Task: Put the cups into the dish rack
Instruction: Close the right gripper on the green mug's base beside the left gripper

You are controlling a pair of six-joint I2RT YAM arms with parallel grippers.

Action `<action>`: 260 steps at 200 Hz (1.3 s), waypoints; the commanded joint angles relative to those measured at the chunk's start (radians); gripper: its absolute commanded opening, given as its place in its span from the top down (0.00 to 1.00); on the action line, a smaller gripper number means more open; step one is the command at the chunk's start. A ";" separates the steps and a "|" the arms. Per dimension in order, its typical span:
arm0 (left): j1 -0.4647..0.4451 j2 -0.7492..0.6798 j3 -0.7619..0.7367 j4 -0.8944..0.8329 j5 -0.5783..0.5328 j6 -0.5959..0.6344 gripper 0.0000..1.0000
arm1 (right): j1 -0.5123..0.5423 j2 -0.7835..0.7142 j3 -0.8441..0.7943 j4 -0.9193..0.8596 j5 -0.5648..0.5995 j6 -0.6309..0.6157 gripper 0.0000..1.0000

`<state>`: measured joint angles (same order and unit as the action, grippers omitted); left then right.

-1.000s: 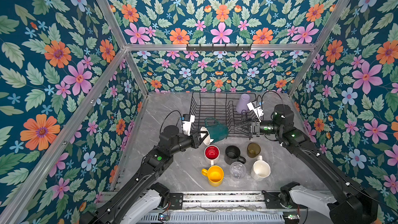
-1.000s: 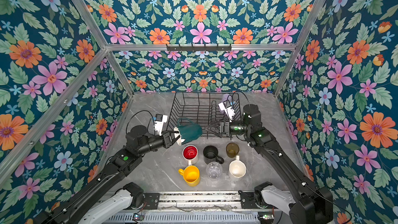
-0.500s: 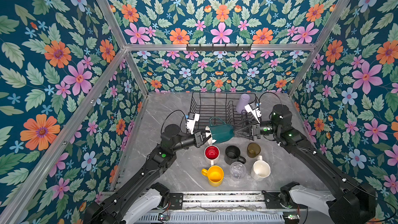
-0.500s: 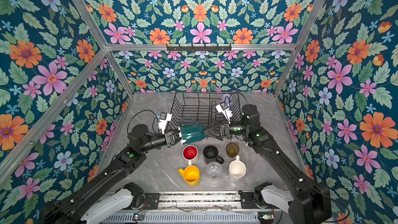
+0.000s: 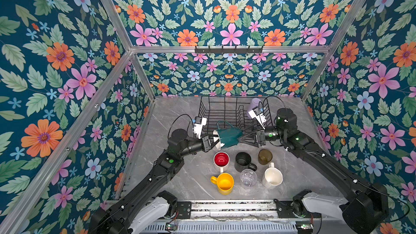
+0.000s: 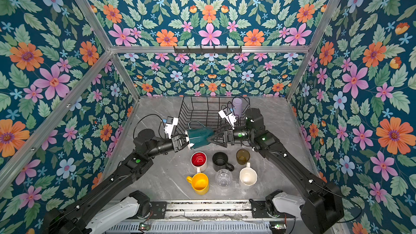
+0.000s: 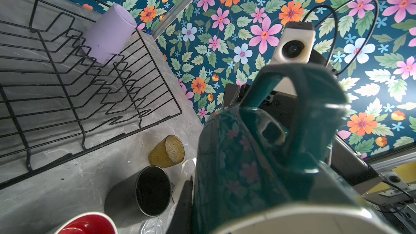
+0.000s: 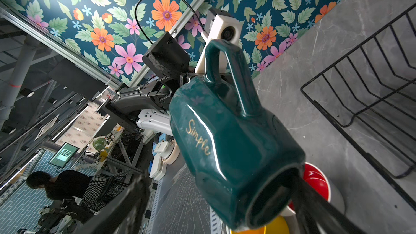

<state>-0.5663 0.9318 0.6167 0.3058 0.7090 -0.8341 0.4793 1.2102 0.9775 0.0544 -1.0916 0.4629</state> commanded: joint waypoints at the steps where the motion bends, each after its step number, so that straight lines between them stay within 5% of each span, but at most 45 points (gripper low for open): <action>1: -0.010 -0.006 0.008 0.167 0.080 -0.013 1.00 | 0.020 0.009 0.022 -0.019 -0.045 -0.028 0.04; 63: -0.009 -0.040 0.017 0.104 0.045 0.013 1.00 | 0.012 -0.029 0.052 -0.156 0.073 -0.070 0.04; 138: -0.003 -0.067 0.022 0.064 0.026 0.028 1.00 | -0.103 -0.089 0.026 -0.151 0.018 0.008 0.04; 260: -0.003 -0.024 0.011 0.156 0.082 -0.015 1.00 | -0.014 -0.015 0.033 -0.039 -0.022 0.016 0.05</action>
<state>-0.5701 0.9077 0.6247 0.3420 0.7677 -0.8371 0.4408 1.1759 0.9955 -0.0212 -1.1210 0.4934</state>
